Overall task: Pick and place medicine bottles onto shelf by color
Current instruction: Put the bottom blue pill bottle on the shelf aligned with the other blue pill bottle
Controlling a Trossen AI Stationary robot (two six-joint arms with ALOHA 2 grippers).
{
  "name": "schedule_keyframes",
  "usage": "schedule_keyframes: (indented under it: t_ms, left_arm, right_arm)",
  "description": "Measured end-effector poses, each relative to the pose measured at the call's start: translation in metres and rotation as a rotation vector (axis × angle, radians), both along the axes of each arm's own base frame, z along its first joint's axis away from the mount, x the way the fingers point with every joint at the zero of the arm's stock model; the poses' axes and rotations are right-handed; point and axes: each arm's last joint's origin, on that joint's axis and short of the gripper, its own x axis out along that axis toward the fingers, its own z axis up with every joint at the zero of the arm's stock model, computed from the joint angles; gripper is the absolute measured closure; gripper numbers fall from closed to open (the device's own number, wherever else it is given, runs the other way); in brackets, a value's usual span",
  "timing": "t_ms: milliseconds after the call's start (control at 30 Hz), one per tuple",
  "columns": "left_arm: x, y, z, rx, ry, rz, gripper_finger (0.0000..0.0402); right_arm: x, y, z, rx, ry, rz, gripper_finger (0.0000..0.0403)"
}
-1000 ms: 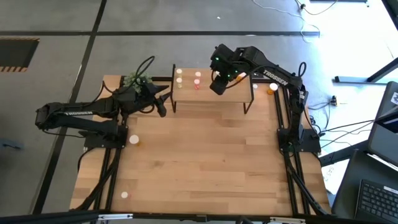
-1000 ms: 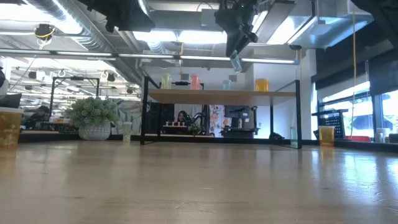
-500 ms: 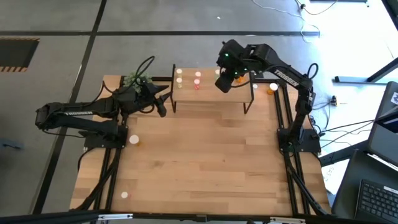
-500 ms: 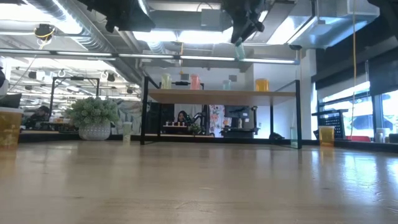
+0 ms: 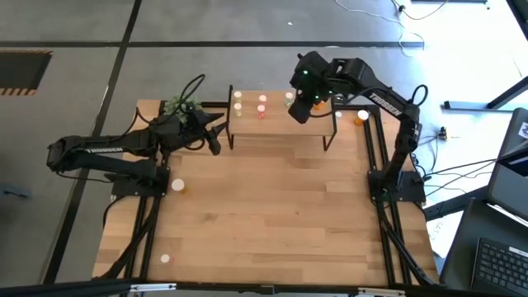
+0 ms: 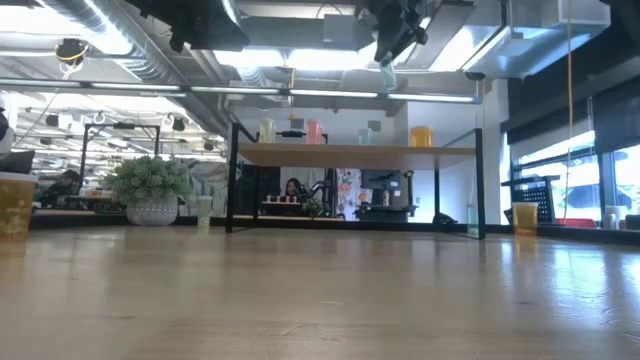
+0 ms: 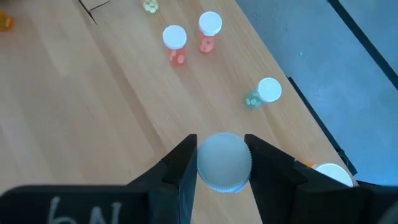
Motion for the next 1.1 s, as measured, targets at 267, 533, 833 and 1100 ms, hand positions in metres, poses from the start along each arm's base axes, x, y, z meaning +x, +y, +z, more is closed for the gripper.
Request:
schedule_keyframes:
  t_ms: [267,533,833,1100]
  left_arm:
    - [0.000,0.000,0.000,0.000,0.000,0.000,0.0260]
    - [0.000,0.000,0.000,0.000,0.000,0.000,0.0260]
    - [0.000,0.000,0.000,0.000,0.000,0.000,0.0260]
    - [0.000,0.000,0.000,0.000,0.000,0.000,0.0260]
  right_arm:
    - [-0.043,0.014,0.038,-0.086,-0.089,-0.014,0.0276]
    - [-0.062,0.025,0.052,-0.114,-0.120,-0.016,0.0276]
    - [-0.061,0.025,0.049,-0.091,-0.101,-0.033,0.0276]
    - [-0.061,0.024,0.046,-0.097,-0.105,-0.030,0.0276]
